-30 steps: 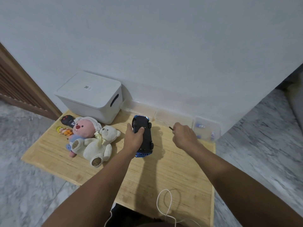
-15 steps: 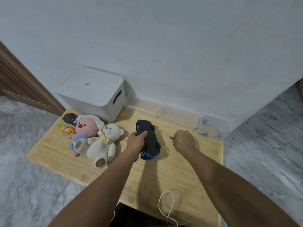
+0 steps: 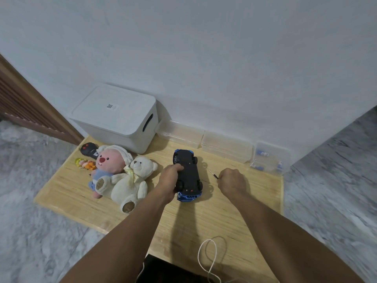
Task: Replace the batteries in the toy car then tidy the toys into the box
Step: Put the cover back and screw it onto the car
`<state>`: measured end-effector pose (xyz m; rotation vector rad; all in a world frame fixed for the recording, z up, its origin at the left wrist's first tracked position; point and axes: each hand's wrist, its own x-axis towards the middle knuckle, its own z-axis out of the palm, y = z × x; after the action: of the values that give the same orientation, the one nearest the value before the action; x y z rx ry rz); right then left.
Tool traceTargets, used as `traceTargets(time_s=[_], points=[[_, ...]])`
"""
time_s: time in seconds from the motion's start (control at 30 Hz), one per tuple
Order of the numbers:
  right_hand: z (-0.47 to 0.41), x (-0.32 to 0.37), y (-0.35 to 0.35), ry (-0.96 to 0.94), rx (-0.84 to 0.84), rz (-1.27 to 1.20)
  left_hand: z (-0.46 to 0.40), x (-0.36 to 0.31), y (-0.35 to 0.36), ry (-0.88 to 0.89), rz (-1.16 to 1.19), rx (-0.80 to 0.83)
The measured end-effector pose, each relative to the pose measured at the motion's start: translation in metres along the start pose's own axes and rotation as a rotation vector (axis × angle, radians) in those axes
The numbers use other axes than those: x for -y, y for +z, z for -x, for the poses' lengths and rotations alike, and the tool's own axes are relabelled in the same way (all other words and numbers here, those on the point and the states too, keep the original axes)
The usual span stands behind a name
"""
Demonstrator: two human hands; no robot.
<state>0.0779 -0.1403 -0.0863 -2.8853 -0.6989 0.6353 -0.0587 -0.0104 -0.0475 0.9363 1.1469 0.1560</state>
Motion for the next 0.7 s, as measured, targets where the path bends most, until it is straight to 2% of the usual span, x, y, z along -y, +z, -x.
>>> traceTargets(time_s=[0.17,0.27,0.5,0.6,0.7], points=[[-0.001,0.003,-0.002,-0.046,-0.041,-0.010,0.004,-0.001,-0.003,-0.005,0.076,0.059],[-0.004,0.010,-0.008,-0.097,-0.094,-0.094,0.003,-0.001,-0.006,-0.021,0.113,0.070],[-0.010,0.029,-0.020,-0.128,-0.066,-0.318,-0.001,-0.009,-0.009,0.013,0.110,0.062],[-0.015,0.039,-0.018,-0.131,-0.021,-0.512,-0.005,-0.011,-0.013,0.091,0.031,0.019],[-0.021,0.046,-0.020,-0.102,0.012,-0.678,-0.010,-0.009,-0.014,0.245,-0.134,-0.011]])
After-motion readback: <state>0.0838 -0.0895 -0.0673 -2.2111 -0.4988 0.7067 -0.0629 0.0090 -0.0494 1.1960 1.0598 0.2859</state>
